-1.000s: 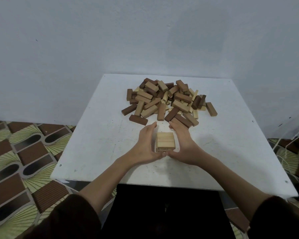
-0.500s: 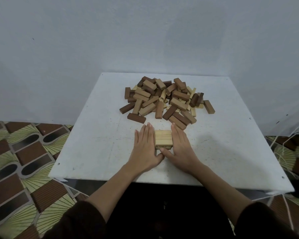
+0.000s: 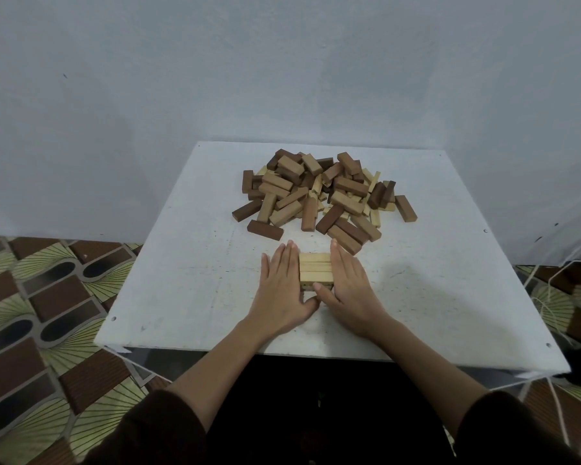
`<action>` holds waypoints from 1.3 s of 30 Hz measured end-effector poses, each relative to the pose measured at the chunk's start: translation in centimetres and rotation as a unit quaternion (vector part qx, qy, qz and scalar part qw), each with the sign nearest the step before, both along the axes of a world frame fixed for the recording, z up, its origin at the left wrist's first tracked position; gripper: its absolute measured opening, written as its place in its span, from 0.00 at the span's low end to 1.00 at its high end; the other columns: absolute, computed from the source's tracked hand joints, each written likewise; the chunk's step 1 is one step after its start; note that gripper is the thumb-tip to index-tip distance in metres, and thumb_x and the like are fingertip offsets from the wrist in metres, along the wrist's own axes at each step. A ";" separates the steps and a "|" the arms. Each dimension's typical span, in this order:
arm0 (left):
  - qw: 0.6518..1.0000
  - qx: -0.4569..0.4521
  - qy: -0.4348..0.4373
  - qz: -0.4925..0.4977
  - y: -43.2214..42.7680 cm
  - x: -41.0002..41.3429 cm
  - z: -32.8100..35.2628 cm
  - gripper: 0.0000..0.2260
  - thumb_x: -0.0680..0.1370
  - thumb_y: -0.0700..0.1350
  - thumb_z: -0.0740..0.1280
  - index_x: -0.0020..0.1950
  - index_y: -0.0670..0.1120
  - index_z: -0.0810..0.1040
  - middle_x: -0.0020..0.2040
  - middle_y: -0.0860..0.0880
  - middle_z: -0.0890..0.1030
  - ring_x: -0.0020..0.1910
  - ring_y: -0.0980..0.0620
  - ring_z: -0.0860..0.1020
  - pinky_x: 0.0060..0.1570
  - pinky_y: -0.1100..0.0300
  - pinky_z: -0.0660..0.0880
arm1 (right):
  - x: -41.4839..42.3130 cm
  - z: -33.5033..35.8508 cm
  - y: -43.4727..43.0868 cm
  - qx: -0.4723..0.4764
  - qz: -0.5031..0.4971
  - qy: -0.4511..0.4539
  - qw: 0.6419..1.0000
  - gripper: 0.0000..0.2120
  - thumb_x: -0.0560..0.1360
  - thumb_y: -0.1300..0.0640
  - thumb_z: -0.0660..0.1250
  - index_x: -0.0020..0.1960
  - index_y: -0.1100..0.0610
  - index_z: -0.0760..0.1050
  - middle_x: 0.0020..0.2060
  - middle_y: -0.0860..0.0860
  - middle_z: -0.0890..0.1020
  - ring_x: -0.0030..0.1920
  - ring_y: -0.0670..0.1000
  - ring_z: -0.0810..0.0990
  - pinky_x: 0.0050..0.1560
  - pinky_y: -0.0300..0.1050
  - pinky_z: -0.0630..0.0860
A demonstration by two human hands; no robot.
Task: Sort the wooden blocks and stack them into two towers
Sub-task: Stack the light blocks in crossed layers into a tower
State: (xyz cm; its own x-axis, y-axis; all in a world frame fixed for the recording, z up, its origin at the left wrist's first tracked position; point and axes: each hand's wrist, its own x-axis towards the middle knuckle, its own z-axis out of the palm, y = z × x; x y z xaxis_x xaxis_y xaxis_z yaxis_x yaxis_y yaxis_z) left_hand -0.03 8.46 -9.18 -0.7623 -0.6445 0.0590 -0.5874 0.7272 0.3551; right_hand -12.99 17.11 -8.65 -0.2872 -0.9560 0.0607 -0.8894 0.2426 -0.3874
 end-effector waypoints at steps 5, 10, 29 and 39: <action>1.000 0.010 0.014 -0.003 0.1 0.1 0.1 0.43 0.70 0.64 0.51 0.77 0.40 0.44 0.78 0.45 0.46 0.77 0.50 0.41 0.73 0.50 0.35 | 0.0 0.0 0.1 0.004 0.001 -0.002 1.000 0.43 0.71 0.35 0.38 0.76 0.61 0.41 0.76 0.55 0.50 0.75 0.53 0.49 0.74 0.47 0.45; 1.000 0.013 0.014 -0.004 0.0 0.1 0.0 0.43 0.70 0.65 0.51 0.77 0.40 0.45 0.78 0.45 0.47 0.77 0.49 0.42 0.73 0.50 0.35 | 0.2 0.2 0.1 0.016 -0.002 0.009 1.000 0.41 0.72 0.36 0.38 0.76 0.61 0.40 0.76 0.54 0.50 0.75 0.52 0.48 0.74 0.46 0.43; 0.999 -0.021 -0.040 0.006 0.0 0.1 -0.1 0.44 0.69 0.67 0.42 0.78 0.40 0.45 0.78 0.43 0.46 0.77 0.48 0.42 0.73 0.49 0.37 | 0.0 -0.1 0.6 0.058 -0.002 0.105 0.993 0.43 0.70 0.35 0.32 0.76 0.62 0.42 0.77 0.56 0.46 0.76 0.52 0.44 0.70 0.48 0.35; 0.999 -0.013 -0.043 0.004 0.0 0.1 0.1 0.41 0.72 0.64 0.49 0.78 0.41 0.45 0.78 0.44 0.46 0.77 0.48 0.42 0.74 0.49 0.38 | 0.0 -0.1 0.5 0.068 -0.006 0.112 0.991 0.43 0.69 0.36 0.29 0.77 0.61 0.41 0.77 0.55 0.46 0.76 0.52 0.45 0.71 0.48 0.35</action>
State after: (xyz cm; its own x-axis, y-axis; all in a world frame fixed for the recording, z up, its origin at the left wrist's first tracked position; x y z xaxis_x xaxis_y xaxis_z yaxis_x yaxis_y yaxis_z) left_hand 0.09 8.48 -9.09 -0.7597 -0.6502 0.0092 -0.6215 0.7301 0.2842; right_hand -12.95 17.62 -8.74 -0.2927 -0.9562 -0.0045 -0.9460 0.2903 -0.1445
